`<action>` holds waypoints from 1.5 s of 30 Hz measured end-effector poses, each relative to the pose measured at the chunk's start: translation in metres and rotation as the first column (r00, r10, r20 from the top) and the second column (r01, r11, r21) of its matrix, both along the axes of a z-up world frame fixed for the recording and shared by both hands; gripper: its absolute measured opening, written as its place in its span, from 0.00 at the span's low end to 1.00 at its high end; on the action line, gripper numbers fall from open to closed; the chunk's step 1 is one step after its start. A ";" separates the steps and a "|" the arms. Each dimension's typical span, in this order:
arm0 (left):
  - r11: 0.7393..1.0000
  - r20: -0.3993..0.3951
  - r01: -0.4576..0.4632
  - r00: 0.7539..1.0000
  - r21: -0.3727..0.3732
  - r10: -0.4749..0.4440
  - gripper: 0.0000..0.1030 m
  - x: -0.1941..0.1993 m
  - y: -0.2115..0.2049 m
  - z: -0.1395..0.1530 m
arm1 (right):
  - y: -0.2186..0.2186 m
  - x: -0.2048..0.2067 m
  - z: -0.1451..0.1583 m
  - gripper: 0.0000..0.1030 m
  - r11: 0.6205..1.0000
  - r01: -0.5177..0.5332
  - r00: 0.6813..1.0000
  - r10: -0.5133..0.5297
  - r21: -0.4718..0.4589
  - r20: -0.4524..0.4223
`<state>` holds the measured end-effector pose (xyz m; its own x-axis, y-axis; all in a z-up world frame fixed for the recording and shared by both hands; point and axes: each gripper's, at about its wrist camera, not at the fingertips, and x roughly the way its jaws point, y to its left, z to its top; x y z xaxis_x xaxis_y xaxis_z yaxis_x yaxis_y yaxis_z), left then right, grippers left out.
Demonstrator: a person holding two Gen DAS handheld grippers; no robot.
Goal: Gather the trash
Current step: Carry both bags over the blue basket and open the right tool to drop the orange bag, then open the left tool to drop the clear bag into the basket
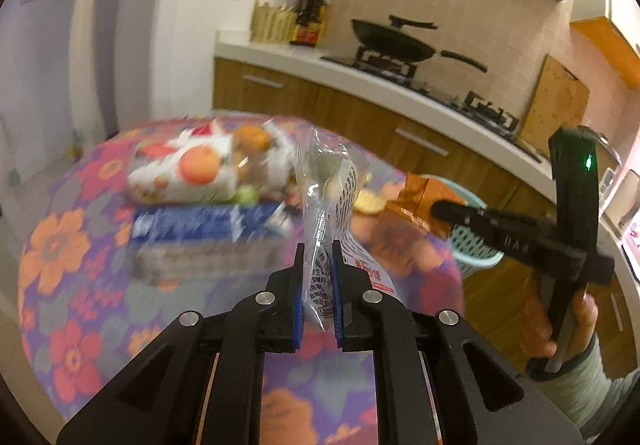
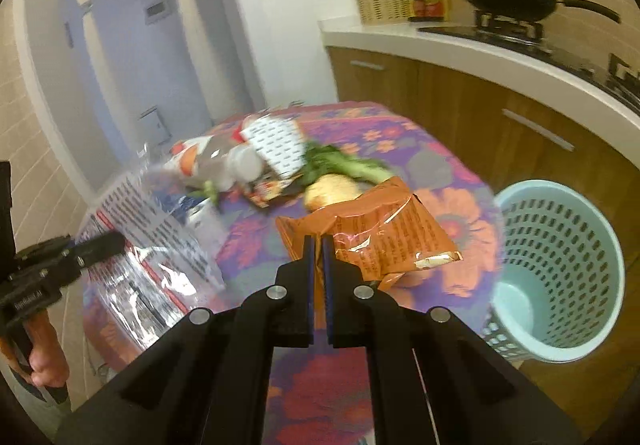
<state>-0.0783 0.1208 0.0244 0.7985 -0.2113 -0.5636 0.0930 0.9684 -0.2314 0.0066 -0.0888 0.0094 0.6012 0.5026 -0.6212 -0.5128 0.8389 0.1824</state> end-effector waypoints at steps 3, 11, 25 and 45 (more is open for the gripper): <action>0.999 0.026 0.039 0.999 0.007 -0.039 0.09 0.018 -0.019 0.012 | -0.024 0.006 0.005 0.02 0.999 0.052 0.998 -0.052 0.003 0.025; 0.987 0.063 0.156 0.985 0.030 -0.158 0.09 0.071 -0.087 0.031 | -0.088 0.023 0.004 0.02 0.982 0.189 0.980 -0.190 0.013 0.054; 0.945 -0.027 0.304 0.953 0.117 -0.303 0.09 0.175 -0.213 0.002 | -0.185 0.085 -0.049 0.02 0.918 0.394 0.917 -0.390 0.041 -0.081; 0.925 -0.185 0.357 0.925 0.132 -0.331 0.27 0.254 -0.285 -0.061 | -0.234 0.112 -0.102 0.05 0.863 0.505 0.846 -0.501 -0.028 -0.182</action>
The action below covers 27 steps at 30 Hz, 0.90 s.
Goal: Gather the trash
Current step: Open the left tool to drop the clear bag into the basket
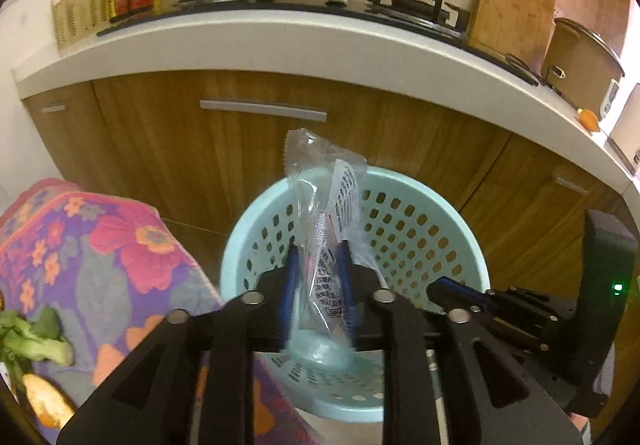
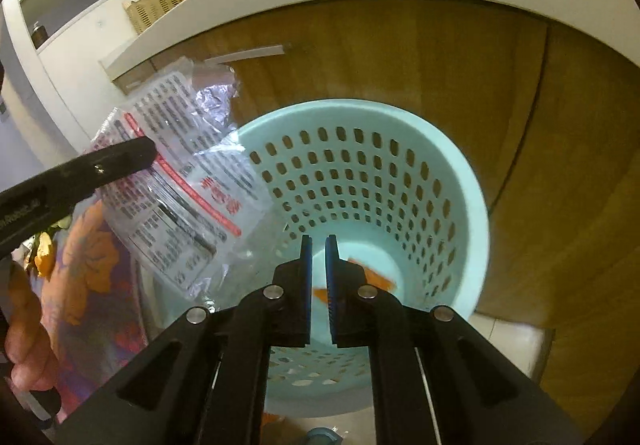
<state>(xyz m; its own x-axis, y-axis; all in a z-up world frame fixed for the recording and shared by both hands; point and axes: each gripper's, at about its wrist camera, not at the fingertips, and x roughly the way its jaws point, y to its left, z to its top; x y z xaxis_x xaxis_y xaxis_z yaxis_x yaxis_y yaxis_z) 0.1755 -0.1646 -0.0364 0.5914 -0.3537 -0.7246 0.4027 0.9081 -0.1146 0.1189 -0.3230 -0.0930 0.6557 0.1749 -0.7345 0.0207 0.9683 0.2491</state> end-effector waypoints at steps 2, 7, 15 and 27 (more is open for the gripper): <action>1.000 0.002 0.005 1.000 -0.002 -0.005 0.38 -0.001 -0.002 -0.003 | -0.002 -0.003 0.001 0.05 1.000 0.004 1.000 -0.004 0.004 0.004; 1.000 0.000 0.023 1.000 0.009 -0.023 0.39 -0.003 -0.002 -0.007 | 0.000 -0.006 0.007 0.05 0.999 0.018 1.000 -0.017 -0.033 0.024; 0.999 0.064 -0.009 0.998 -0.039 0.011 0.50 -0.027 0.023 0.013 | 0.015 -0.021 0.031 0.05 0.999 -0.012 0.997 0.015 -0.037 0.078; 0.990 0.167 -0.080 0.981 -0.118 0.099 0.59 -0.085 0.080 0.052 | 0.073 -0.048 0.078 0.30 0.990 -0.130 0.970 0.138 -0.054 0.199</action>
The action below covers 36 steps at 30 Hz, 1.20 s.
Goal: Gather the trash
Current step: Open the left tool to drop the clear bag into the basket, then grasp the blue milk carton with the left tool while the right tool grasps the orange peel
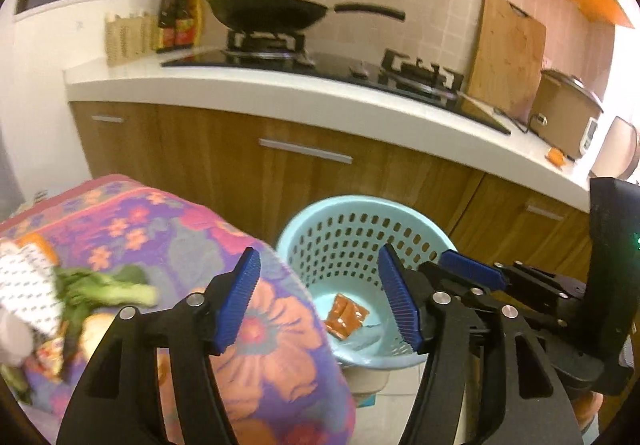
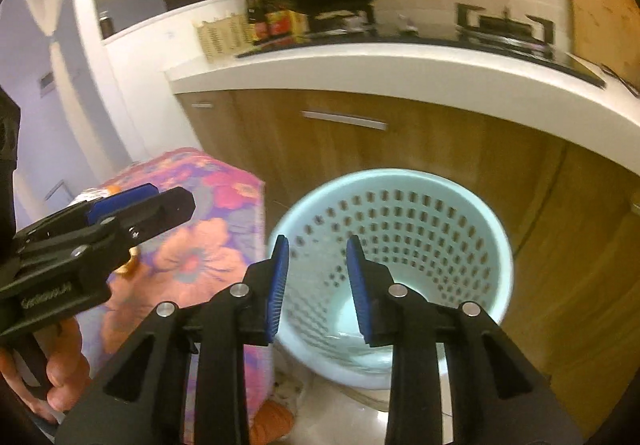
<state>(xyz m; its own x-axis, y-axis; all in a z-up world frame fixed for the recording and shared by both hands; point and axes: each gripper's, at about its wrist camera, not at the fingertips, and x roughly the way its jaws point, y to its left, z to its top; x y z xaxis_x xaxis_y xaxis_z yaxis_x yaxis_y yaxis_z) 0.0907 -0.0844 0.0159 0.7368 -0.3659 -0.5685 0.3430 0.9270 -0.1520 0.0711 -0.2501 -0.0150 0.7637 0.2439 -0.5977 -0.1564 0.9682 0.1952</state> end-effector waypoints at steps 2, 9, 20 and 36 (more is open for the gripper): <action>1.000 0.016 -0.019 1.000 -0.006 0.020 0.60 -0.011 0.013 0.006 | 0.015 -0.002 0.004 0.39 0.999 -0.034 0.999 0.034 0.002 0.013; 0.993 0.076 -0.116 0.990 -0.016 0.117 0.63 -0.053 0.070 0.021 | 0.073 -0.007 0.014 0.45 0.985 -0.169 0.984 0.170 -0.017 0.062; 0.944 0.119 -0.329 0.938 0.014 0.325 0.67 -0.115 0.175 0.014 | 0.155 0.005 -0.003 0.45 0.928 -0.358 0.932 0.363 -0.106 0.025; 0.849 -0.118 -0.514 0.857 -0.125 0.501 0.71 -0.146 0.323 -0.041 | 0.209 0.031 -0.020 0.45 0.890 -0.441 0.897 0.433 -0.115 -0.088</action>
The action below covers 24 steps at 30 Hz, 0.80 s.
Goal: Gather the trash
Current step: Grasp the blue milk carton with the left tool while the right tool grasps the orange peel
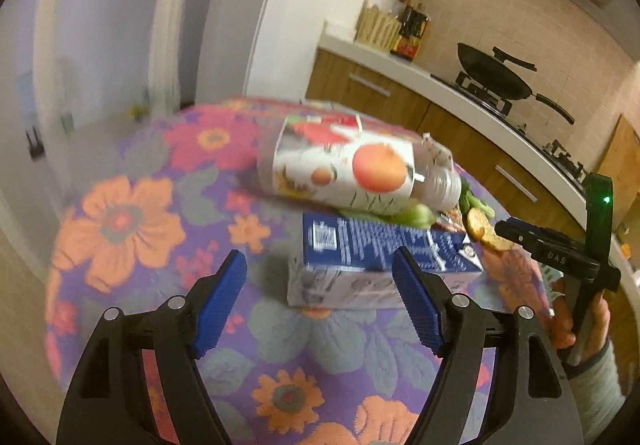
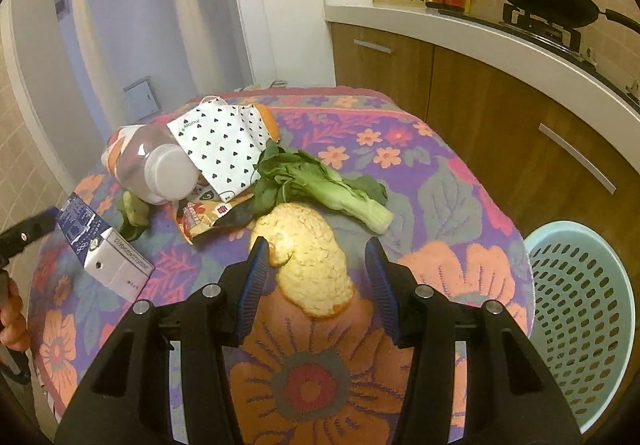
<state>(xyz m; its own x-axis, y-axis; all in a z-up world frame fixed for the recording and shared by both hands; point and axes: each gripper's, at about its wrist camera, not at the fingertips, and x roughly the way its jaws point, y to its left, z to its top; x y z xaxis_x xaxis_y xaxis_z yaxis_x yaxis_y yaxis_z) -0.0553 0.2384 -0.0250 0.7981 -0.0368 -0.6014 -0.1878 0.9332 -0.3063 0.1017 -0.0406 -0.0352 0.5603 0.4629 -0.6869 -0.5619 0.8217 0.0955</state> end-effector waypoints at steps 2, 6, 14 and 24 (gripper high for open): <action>0.999 -0.008 0.047 0.999 -0.017 -0.047 0.71 0.003 -0.006 -0.005 | 0.000 0.002 -0.001 0.45 1.000 0.001 1.000 -0.001 -0.001 -0.005; 0.992 -0.031 0.114 0.993 0.047 -0.113 0.71 0.006 -0.033 -0.005 | 0.000 0.004 -0.003 0.45 1.000 0.008 1.000 -0.008 -0.007 -0.019; 0.946 -0.043 0.312 0.950 0.091 -0.309 0.70 -0.020 -0.079 -0.005 | -0.002 0.009 -0.005 0.45 1.000 0.013 0.999 -0.012 0.008 -0.043; 0.951 -0.043 0.262 0.965 0.166 -0.258 0.71 0.004 -0.056 0.005 | 0.001 0.010 -0.006 0.45 1.000 0.001 0.998 -0.001 0.011 -0.055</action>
